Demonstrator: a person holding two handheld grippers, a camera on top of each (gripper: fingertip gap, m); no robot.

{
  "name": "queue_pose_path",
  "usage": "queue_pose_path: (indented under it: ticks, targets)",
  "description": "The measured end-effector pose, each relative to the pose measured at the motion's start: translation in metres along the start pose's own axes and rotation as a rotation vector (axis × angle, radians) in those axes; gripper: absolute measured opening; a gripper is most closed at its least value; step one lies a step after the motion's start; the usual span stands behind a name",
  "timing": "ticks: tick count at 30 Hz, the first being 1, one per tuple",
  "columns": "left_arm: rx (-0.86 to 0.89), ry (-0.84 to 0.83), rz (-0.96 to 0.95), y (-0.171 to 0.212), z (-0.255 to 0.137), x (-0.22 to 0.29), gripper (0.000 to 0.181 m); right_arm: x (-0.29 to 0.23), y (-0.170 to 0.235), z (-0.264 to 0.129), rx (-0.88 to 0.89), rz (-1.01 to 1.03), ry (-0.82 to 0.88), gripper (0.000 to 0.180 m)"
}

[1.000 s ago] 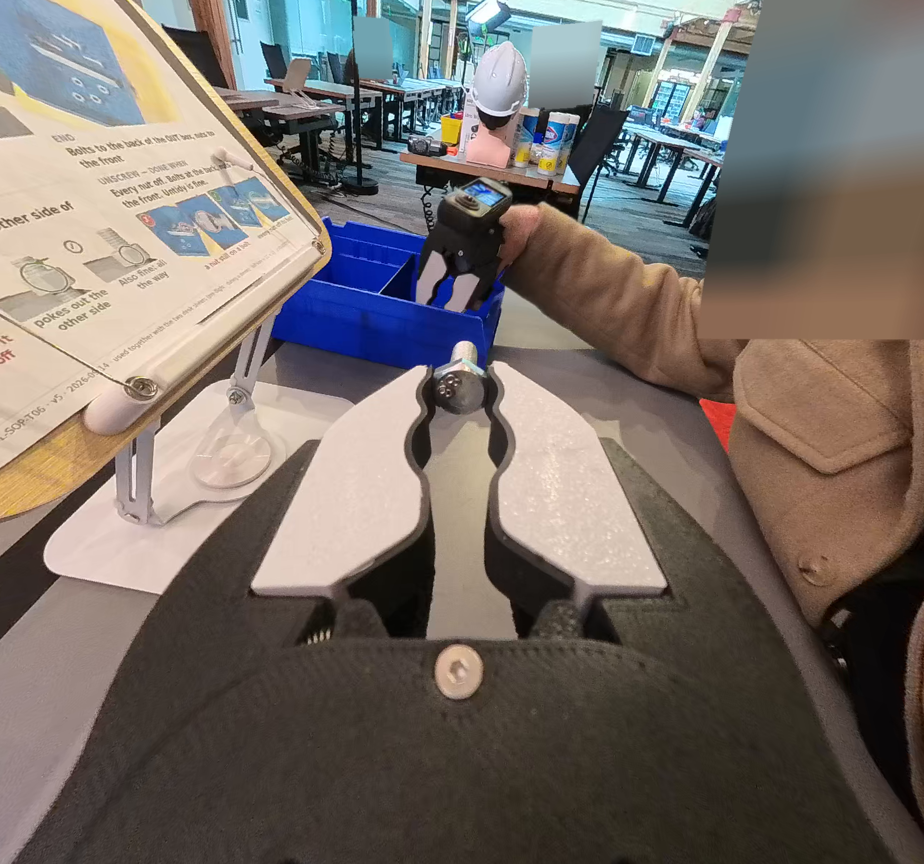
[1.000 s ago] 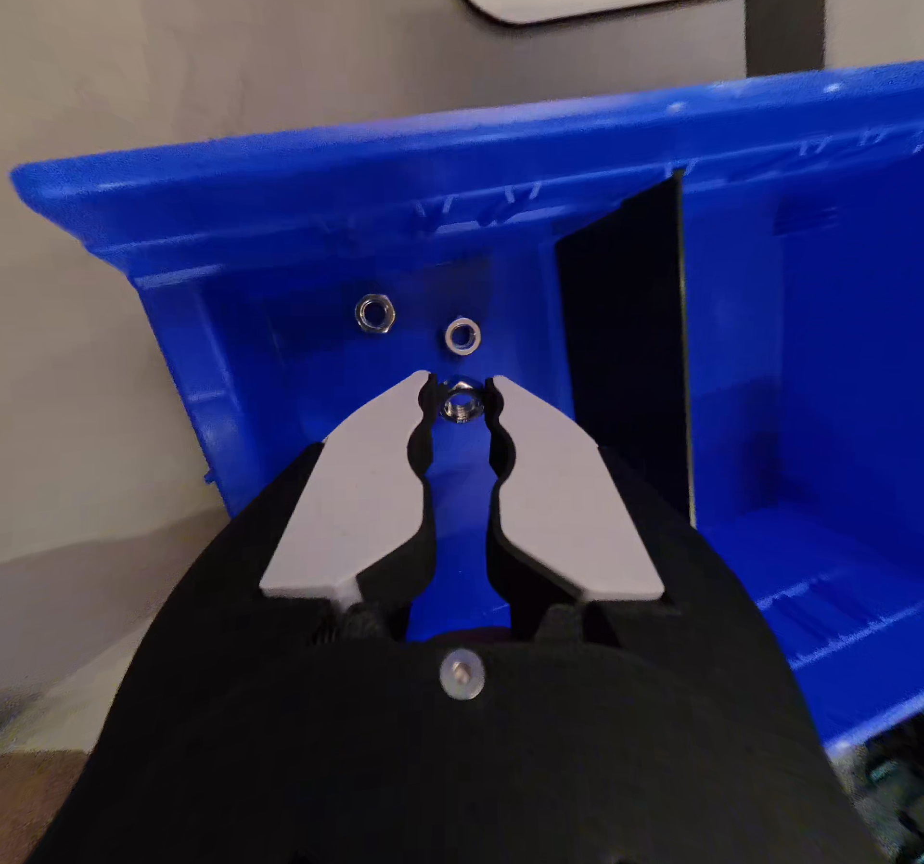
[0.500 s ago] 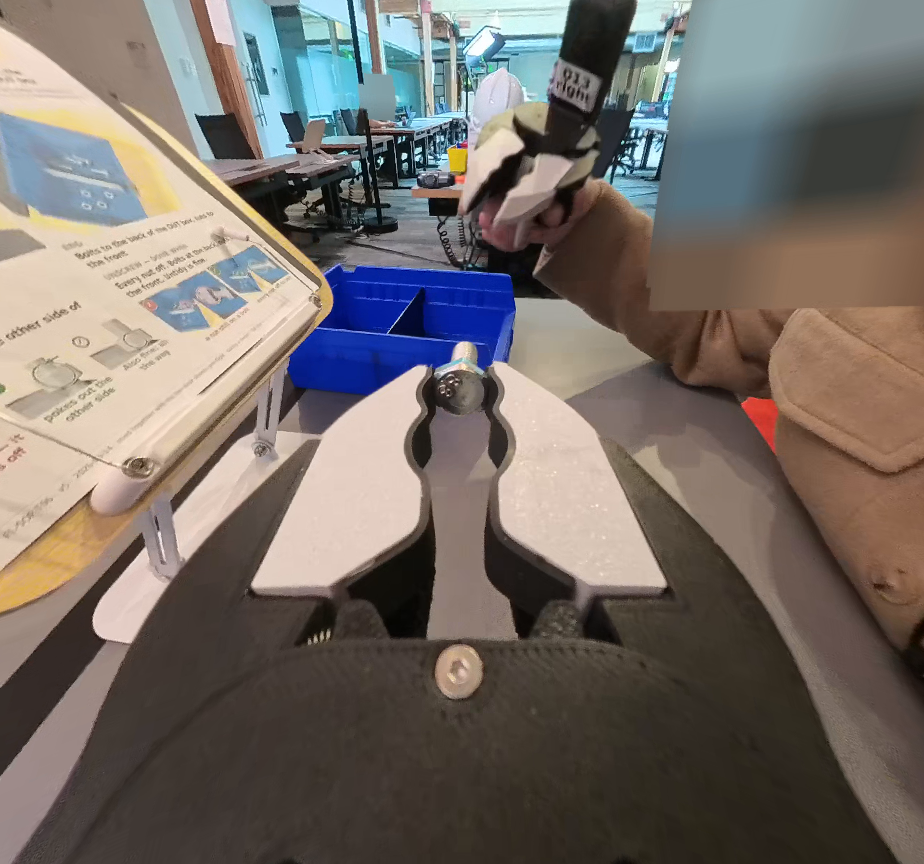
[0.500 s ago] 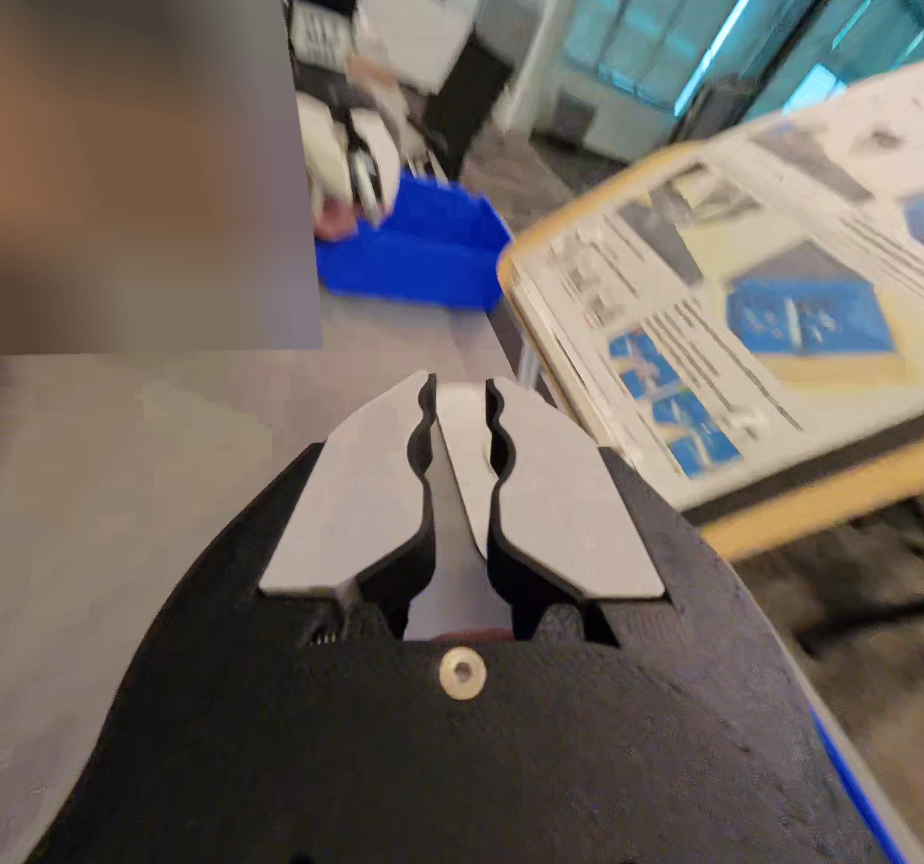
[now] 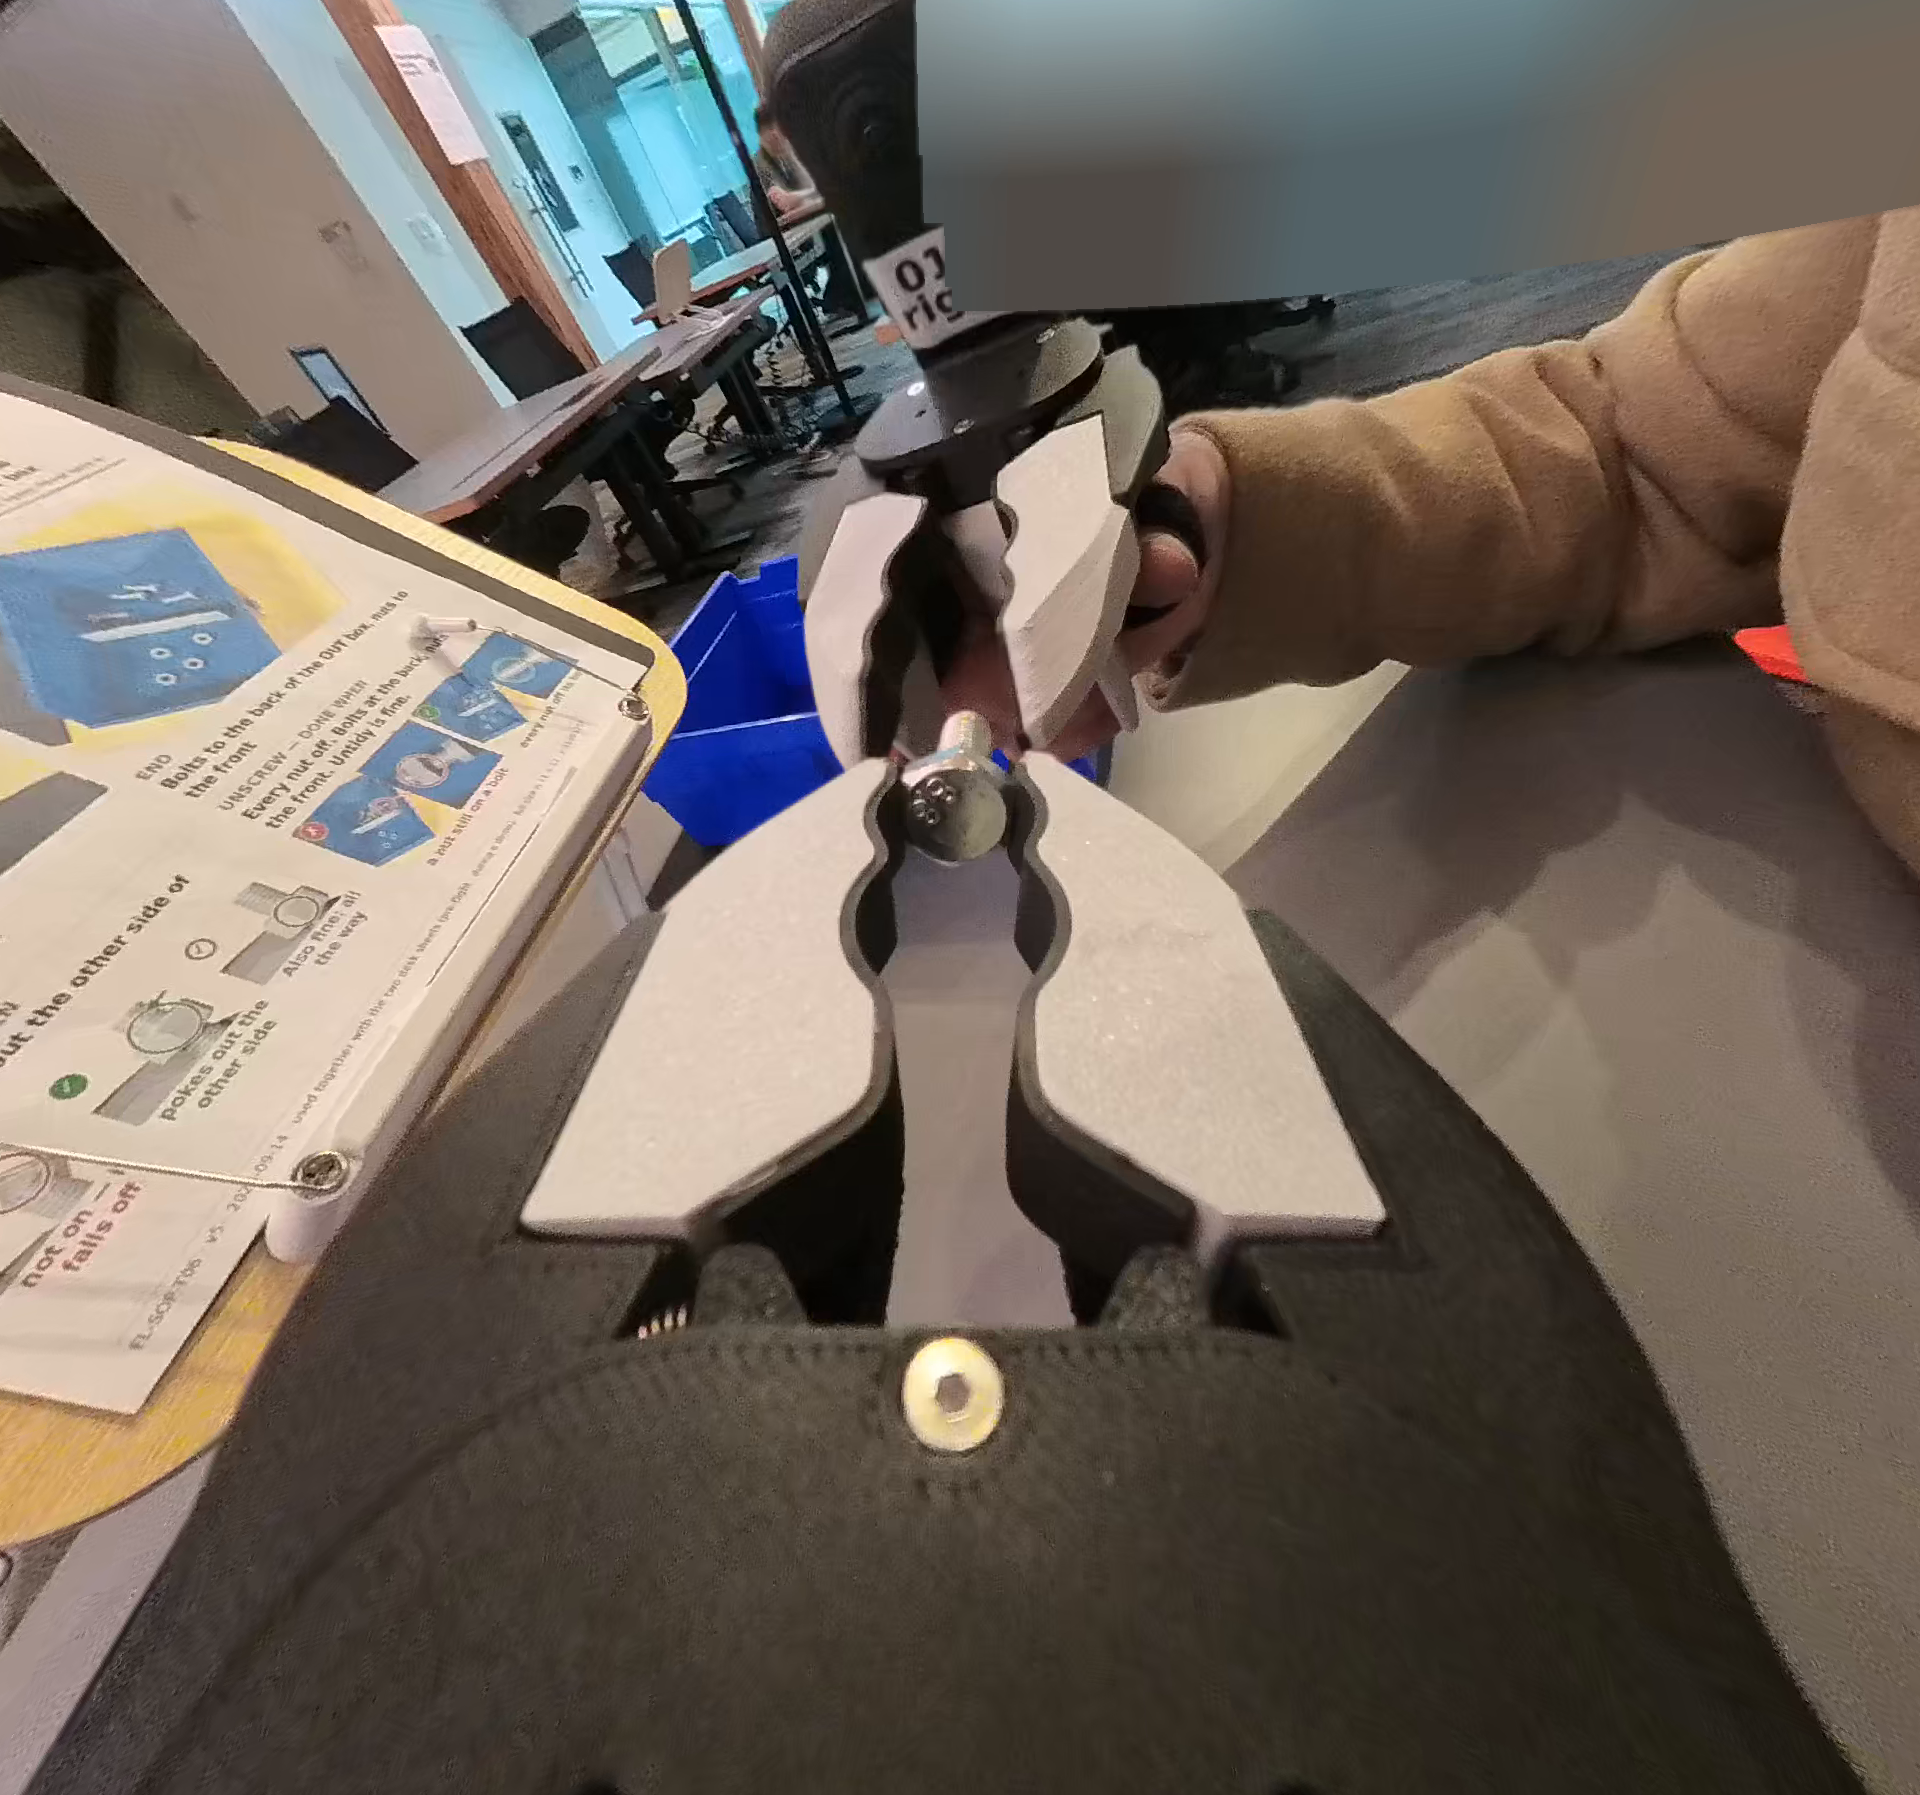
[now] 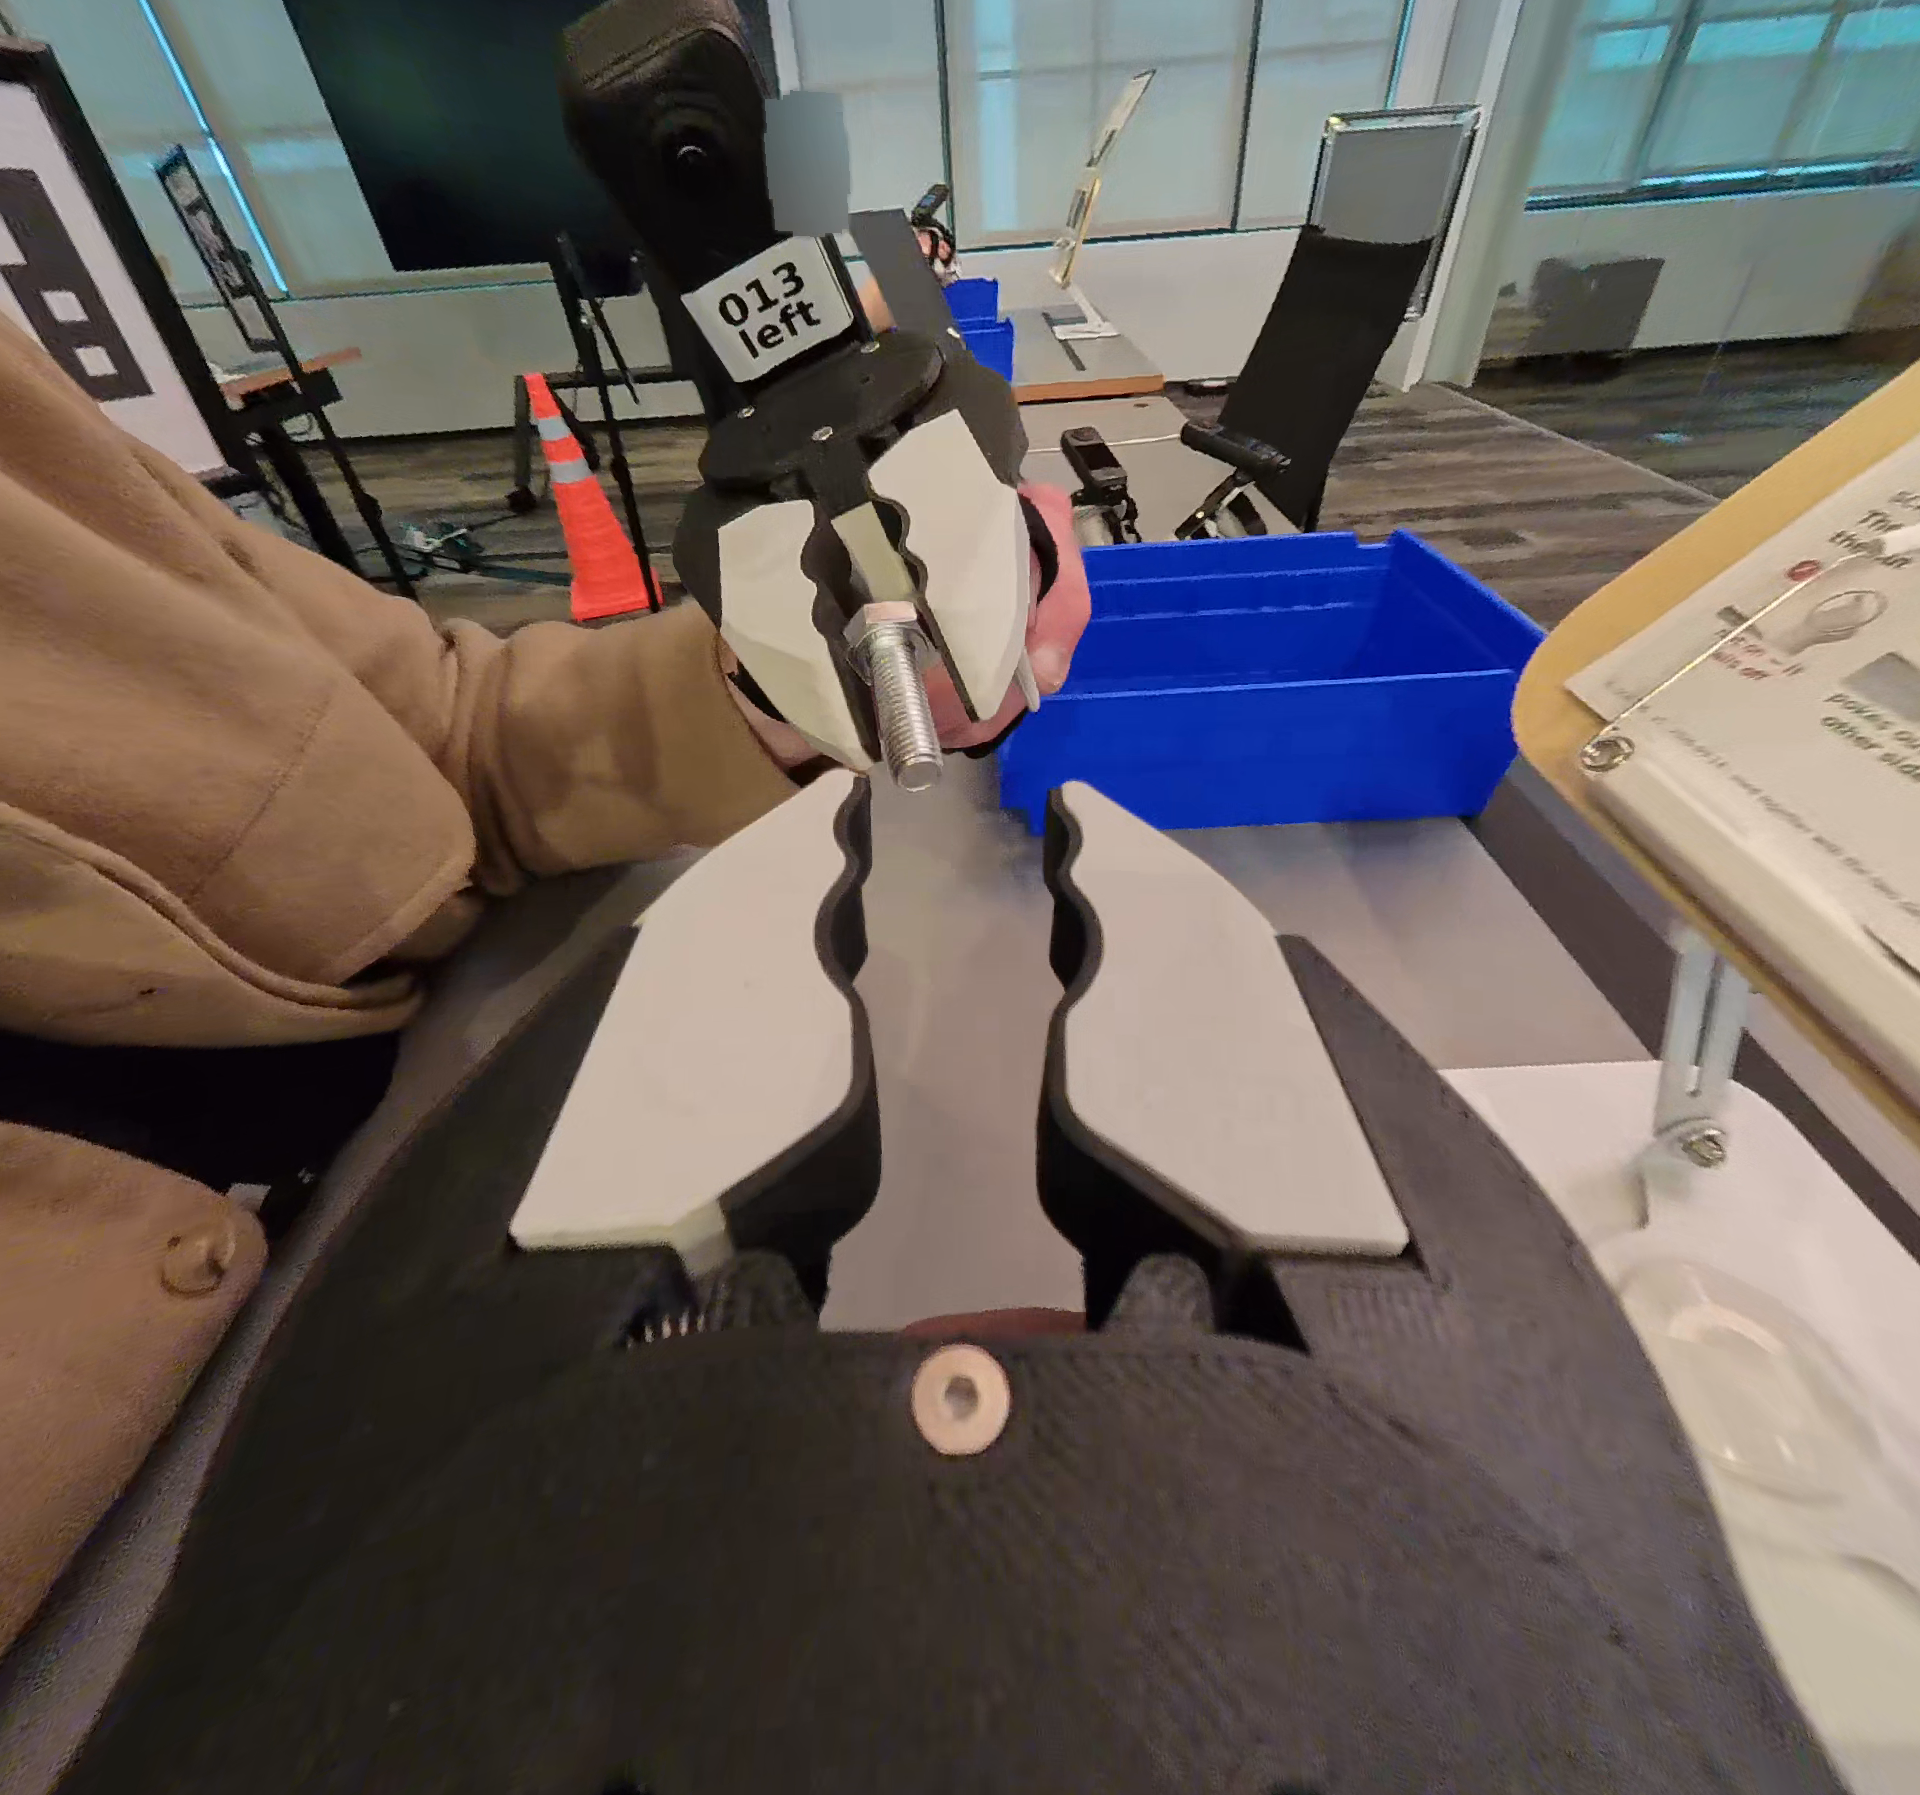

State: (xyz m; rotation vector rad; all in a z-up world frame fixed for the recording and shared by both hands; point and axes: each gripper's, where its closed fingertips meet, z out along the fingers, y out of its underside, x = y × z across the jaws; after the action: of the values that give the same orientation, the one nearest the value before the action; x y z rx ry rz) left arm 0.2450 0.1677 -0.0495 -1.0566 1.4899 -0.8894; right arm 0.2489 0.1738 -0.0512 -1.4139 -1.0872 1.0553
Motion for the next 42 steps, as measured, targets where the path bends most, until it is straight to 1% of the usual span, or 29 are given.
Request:
queue_pose_path:
  ticks: [5,8,10,13,19,27,29,31,35,38,41,42]
  targets:
    - [-0.008,0.02,0.014,0.001,0.003,0.005,0.018,-0.006,0.001,0.004,0.031,0.032,-0.066,0.021]
    - [-0.021,0.013,0.026,0.003,0.004,0.004,0.018,-0.006,0.004,0.005,0.029,0.053,-0.076,0.021]
    - [-0.009,0.032,0.033,0.002,0.005,0.008,0.018,-0.01,0.0,0.005,0.072,0.088,-0.119,0.02]
    - [-0.025,0.017,0.063,0.004,0.006,0.008,0.018,-0.013,0.001,0.006,0.092,0.14,-0.165,0.011]
    - [0.007,0.036,0.068,0.002,0.006,0.011,0.018,-0.019,0.0,0.006,0.114,0.162,-0.216,0.009]
    - [0.024,0.002,0.107,-0.004,0.003,0.008,0.019,-0.02,-0.007,0.004,0.115,0.052,-0.144,0.009]
    - [0.056,-0.031,0.131,-0.012,-0.003,0.005,0.024,-0.019,-0.013,-0.001,0.129,0.036,-0.125,0.009]
    - [0.087,-0.072,0.136,-0.02,-0.011,-0.001,0.026,-0.014,-0.021,-0.01,0.137,0.011,-0.091,0.01]
    - [0.089,-0.115,0.149,-0.025,-0.024,-0.01,0.027,0.001,-0.038,-0.038,0.138,-0.076,0.03,0.009]
    - [0.063,-0.134,0.14,-0.022,-0.03,-0.017,0.016,0.028,-0.046,-0.07,0.102,-0.157,0.197,0.009]
    - [0.036,-0.142,0.136,-0.017,-0.034,-0.021,0.001,0.056,-0.057,-0.113,0.096,-0.203,0.369,0.01]
    - [0.029,-0.157,0.138,-0.016,-0.035,-0.023,0.0,0.066,-0.058,-0.127,0.084,-0.223,0.434,0.01]
